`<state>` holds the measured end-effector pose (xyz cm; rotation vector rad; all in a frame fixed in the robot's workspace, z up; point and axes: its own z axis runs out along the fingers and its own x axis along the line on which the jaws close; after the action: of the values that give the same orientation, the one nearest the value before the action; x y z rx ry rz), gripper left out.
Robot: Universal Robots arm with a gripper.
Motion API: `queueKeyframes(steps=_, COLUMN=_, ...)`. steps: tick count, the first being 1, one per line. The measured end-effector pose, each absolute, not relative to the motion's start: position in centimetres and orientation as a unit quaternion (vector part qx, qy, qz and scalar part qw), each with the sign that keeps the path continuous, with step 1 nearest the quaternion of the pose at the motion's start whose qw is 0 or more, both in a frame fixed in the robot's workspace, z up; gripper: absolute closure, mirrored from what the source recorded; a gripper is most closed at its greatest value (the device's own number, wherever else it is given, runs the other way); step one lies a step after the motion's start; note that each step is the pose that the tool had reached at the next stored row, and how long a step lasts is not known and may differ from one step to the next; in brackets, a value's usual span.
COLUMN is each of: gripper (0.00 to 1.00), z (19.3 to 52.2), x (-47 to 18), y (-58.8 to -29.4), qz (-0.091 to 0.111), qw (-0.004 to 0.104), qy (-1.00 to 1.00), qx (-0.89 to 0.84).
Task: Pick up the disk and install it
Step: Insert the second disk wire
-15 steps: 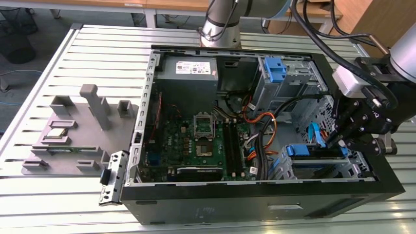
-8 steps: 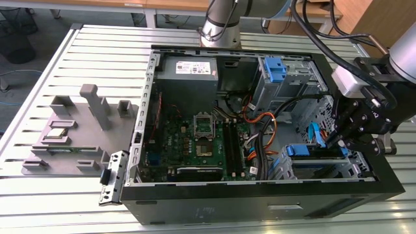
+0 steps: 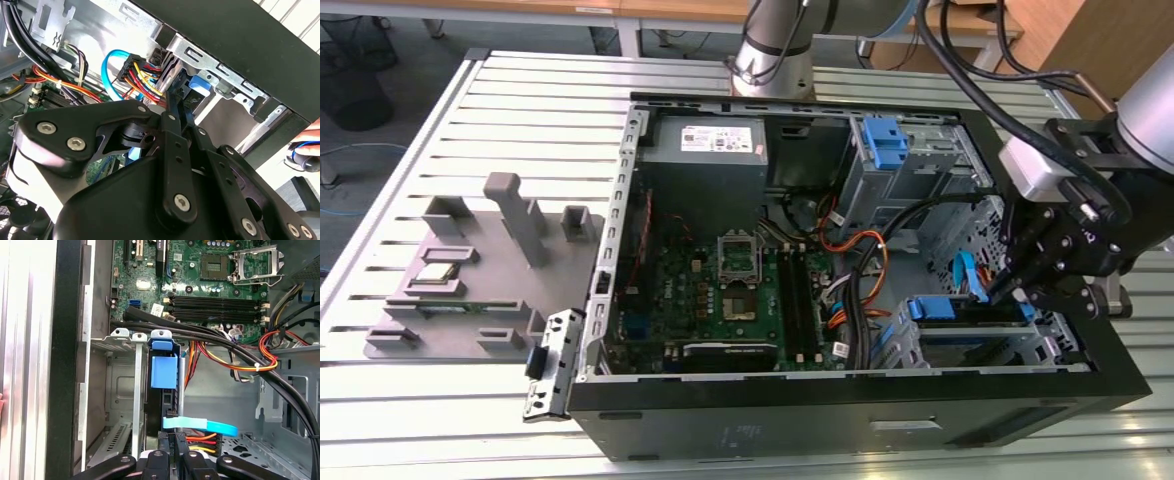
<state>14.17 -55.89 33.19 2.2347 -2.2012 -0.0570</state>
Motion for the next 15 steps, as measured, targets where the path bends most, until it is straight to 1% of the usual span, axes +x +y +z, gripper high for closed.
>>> queueKeyframes(steps=15, gripper=0.83, z=32.87, x=14.15, y=-55.89, qz=-0.018, qw=0.002, qy=-0.702, qx=0.712)
